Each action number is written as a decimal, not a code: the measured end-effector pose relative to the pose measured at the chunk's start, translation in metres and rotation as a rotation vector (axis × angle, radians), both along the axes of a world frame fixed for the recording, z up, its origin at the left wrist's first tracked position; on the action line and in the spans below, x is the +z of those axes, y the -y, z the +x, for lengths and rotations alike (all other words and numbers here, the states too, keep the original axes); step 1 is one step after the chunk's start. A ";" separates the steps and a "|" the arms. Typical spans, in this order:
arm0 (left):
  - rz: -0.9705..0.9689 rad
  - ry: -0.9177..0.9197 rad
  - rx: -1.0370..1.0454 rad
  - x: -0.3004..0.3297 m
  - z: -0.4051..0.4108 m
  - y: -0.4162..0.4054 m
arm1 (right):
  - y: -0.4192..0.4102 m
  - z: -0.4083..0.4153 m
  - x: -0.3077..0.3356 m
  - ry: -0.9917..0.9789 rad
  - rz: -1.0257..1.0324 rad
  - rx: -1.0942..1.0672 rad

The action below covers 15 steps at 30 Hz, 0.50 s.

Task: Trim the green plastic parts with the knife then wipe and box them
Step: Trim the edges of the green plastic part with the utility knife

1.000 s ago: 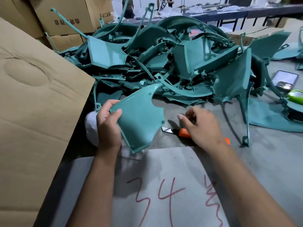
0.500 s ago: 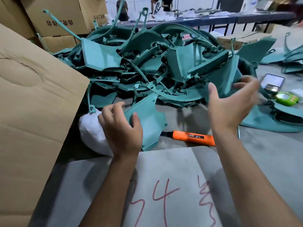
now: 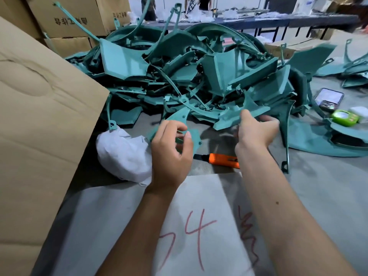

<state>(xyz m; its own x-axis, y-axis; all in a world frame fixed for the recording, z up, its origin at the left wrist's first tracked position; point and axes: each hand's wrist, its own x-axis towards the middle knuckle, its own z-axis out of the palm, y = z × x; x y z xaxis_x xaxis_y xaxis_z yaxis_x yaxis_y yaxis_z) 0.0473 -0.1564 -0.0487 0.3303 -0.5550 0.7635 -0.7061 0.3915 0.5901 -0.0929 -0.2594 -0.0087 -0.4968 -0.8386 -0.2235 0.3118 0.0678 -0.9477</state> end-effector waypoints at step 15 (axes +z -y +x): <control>0.029 0.158 0.033 -0.001 0.008 0.002 | -0.075 0.044 0.014 -0.196 -0.363 0.427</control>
<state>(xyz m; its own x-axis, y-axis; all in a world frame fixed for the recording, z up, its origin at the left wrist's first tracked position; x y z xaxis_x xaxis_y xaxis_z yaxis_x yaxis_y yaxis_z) 0.0554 -0.1580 -0.0493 0.2258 -0.5688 0.7909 -0.8030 0.3509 0.4816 -0.0488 -0.1845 0.0051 -0.1019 -0.9790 0.1767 0.1446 -0.1904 -0.9710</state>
